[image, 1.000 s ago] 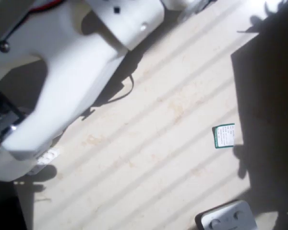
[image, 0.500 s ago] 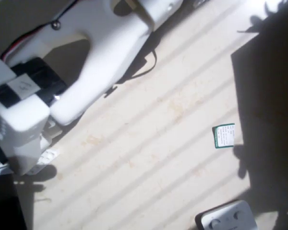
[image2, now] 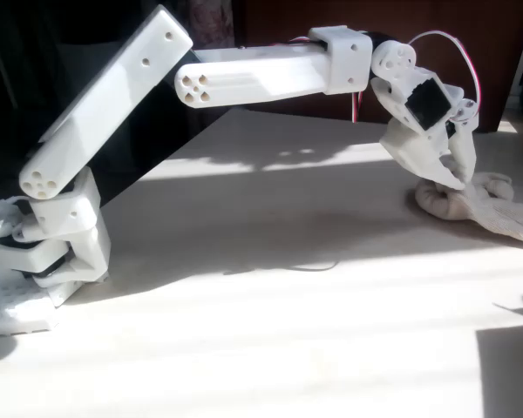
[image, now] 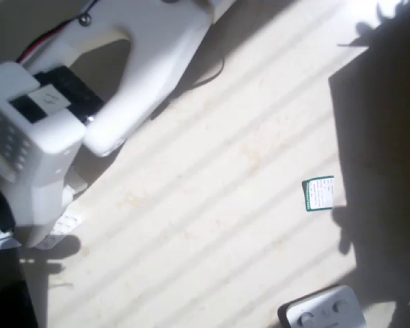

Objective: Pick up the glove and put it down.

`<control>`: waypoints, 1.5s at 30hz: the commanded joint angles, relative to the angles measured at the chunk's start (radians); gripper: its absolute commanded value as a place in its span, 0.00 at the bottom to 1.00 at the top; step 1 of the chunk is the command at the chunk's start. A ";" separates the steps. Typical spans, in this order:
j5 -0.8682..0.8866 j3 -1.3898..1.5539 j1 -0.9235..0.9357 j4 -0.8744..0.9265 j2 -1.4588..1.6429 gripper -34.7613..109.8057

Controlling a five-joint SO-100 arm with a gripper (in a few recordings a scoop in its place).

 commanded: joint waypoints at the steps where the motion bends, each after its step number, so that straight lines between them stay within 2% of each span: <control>1: 0.002 -0.049 -0.018 -0.006 0.021 0.24; 4: 0.000 -0.049 -0.018 0.003 0.031 0.27; 10: -0.002 -0.049 -0.018 0.117 0.041 0.40; 15: -0.003 -0.049 -0.018 0.126 0.035 0.46; 45: 0.008 -0.049 -0.012 0.044 -0.061 0.45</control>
